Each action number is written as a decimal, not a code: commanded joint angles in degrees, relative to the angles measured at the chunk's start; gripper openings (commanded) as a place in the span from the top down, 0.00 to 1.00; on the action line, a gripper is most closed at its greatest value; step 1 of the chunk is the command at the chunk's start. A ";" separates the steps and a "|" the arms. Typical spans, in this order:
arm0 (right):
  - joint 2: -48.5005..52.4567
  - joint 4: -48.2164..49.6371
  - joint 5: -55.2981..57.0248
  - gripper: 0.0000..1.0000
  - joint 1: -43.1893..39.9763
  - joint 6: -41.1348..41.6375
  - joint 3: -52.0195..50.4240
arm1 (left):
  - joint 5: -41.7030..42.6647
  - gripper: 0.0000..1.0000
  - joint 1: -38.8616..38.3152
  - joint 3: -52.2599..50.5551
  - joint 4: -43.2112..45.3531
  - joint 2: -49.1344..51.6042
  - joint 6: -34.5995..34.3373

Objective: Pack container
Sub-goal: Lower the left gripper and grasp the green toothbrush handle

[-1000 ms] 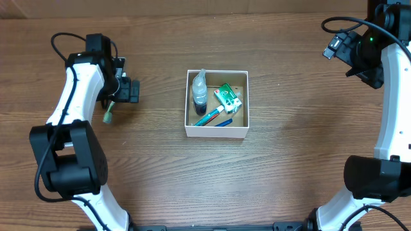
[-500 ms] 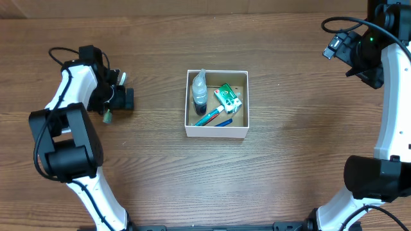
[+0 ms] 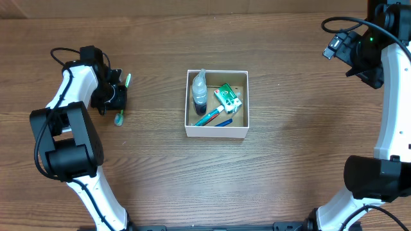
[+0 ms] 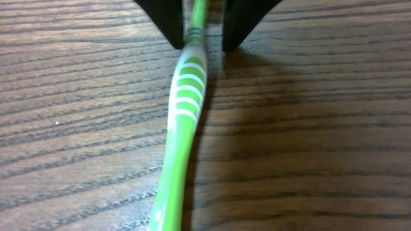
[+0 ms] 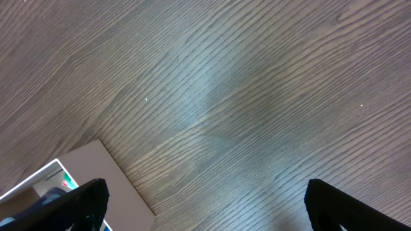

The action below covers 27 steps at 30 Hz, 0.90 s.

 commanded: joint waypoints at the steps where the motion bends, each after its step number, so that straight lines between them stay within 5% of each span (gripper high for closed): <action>1: -0.02 0.28 0.17 0.00 -0.11 0.07 0.17 | 1.49 0.83 0.13 -0.26 -0.52 0.83 -0.55; 6: -0.02 0.28 0.17 0.00 -0.11 0.07 0.17 | 1.51 0.96 0.13 -0.26 -0.90 0.83 -2.25; 17: -0.02 0.28 0.15 0.00 -0.11 0.07 0.17 | 1.68 0.96 -1.20 -0.26 -0.92 0.83 -3.10; 19: -0.02 0.28 0.15 0.00 -0.11 0.07 0.17 | 1.68 0.86 -1.31 -0.26 -0.81 0.83 -3.13; 22: -0.02 0.26 0.17 0.00 -0.11 0.07 0.17 | 1.68 0.58 -1.31 -0.26 -0.57 0.83 -3.10; 27: -0.02 0.28 0.15 0.00 -0.11 0.07 0.17 | 1.66 0.47 -1.31 -0.28 1.29 0.90 -3.13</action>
